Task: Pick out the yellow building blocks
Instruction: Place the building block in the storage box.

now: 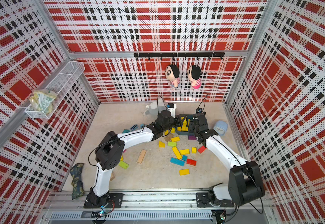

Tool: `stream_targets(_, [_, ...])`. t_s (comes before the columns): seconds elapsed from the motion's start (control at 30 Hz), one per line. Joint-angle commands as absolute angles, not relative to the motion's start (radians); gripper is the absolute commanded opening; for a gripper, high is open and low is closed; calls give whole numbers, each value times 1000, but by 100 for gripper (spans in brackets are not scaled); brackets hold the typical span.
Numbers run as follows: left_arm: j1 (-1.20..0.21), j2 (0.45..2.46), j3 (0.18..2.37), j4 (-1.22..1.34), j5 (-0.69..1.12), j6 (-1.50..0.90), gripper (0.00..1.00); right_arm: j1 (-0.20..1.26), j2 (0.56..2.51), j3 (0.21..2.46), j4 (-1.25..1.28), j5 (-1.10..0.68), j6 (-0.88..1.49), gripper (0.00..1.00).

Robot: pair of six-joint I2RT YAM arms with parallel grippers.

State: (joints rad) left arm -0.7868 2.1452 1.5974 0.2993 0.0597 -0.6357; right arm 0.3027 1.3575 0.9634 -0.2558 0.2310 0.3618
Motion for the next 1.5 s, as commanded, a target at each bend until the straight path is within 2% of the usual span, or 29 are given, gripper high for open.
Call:
stream_targets(0.0, [-782,2235,1687,282,59,-643,10,298,1324,962,-296,281,368,47])
stream_targets(0.27, [-779,2391,1839,156,-55,-657,13,297,1302,950,-319,281,366,47])
stream_targets(0.37, [-784,2413,1857,127,-85,-648,24,297,1297,945,-323,281,364,47])
stream_targets(0.43, [-785,2417,1861,116,-94,-645,37,298,1296,944,-325,279,359,47])
stream_targets(0.53, [-787,2413,1867,109,-100,-637,50,297,1298,944,-323,273,346,47])
stream_targets(0.63, [-787,2396,1880,104,-107,-626,58,298,1302,950,-317,263,330,47])
stream_targets(0.77, [-782,2328,1855,112,-117,-611,60,297,1305,956,-301,235,295,47])
stream_targets(0.83, [-772,2264,1795,139,-129,-614,61,297,1304,954,-278,213,260,47])
stream_targets(0.93, [-746,2139,1640,207,-163,-637,61,314,1297,931,-201,76,165,50])
stream_targets(1.13, [-660,1881,1305,273,-249,-752,59,450,1306,887,-96,-146,-192,54])
stream_targets(1.27, [-616,1730,1114,280,-320,-799,59,528,1386,885,-108,-290,-411,56])
stream_targets(1.47, [-548,1545,903,255,-411,-904,60,601,1580,985,-176,-351,-583,61])
